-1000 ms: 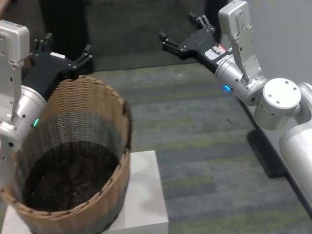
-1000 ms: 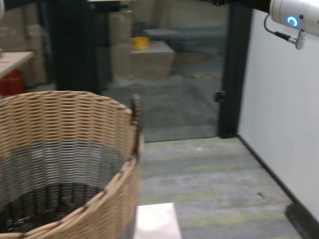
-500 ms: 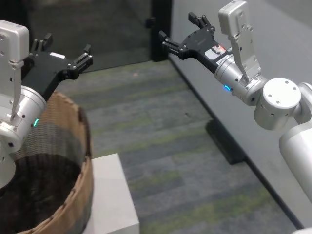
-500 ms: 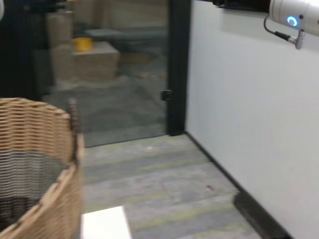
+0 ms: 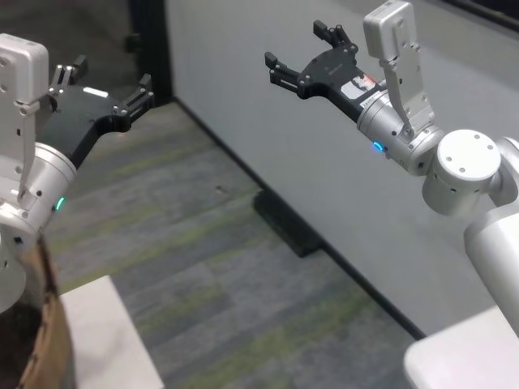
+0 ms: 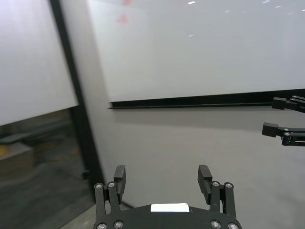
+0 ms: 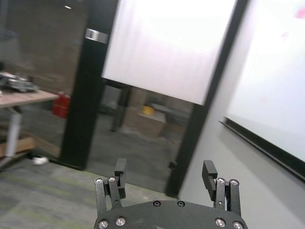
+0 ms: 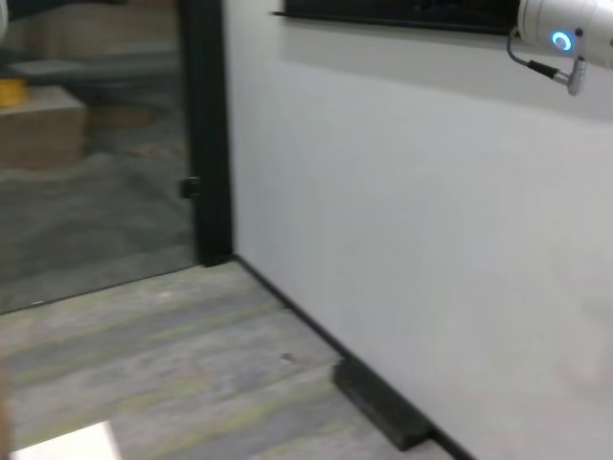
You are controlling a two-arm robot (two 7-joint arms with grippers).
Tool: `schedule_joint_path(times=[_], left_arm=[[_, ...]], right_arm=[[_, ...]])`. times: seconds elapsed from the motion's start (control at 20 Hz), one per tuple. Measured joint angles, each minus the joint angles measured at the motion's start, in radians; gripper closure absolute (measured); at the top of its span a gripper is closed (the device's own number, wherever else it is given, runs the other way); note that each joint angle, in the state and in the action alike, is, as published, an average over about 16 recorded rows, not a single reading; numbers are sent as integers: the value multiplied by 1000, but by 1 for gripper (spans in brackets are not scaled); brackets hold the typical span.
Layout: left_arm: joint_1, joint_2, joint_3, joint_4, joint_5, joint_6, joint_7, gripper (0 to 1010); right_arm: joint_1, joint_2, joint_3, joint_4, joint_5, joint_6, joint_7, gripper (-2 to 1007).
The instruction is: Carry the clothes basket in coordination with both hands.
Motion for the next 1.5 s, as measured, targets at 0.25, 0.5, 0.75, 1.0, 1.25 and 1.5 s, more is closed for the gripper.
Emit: schedule_joint_path(times=[0.25, 0.5, 0.75, 1.0, 1.25, 1.5], left_arm=[[0, 0, 0, 0, 0, 0, 0, 8], [0, 0, 0, 0, 0, 0, 0, 8], [0, 0, 0, 0, 0, 0, 0, 8], [0, 0, 0, 0, 0, 0, 0, 8], [0, 0, 0, 0, 0, 0, 0, 8], [0, 0, 0, 0, 0, 0, 0, 8]], right_arm=[[0, 0, 0, 0, 0, 0, 0, 3], [0, 0, 0, 0, 0, 0, 0, 4], [0, 0, 0, 0, 0, 0, 0, 4], [0, 0, 0, 0, 0, 0, 0, 4], [0, 0, 0, 0, 0, 0, 0, 4], [0, 0, 0, 0, 0, 0, 0, 4]])
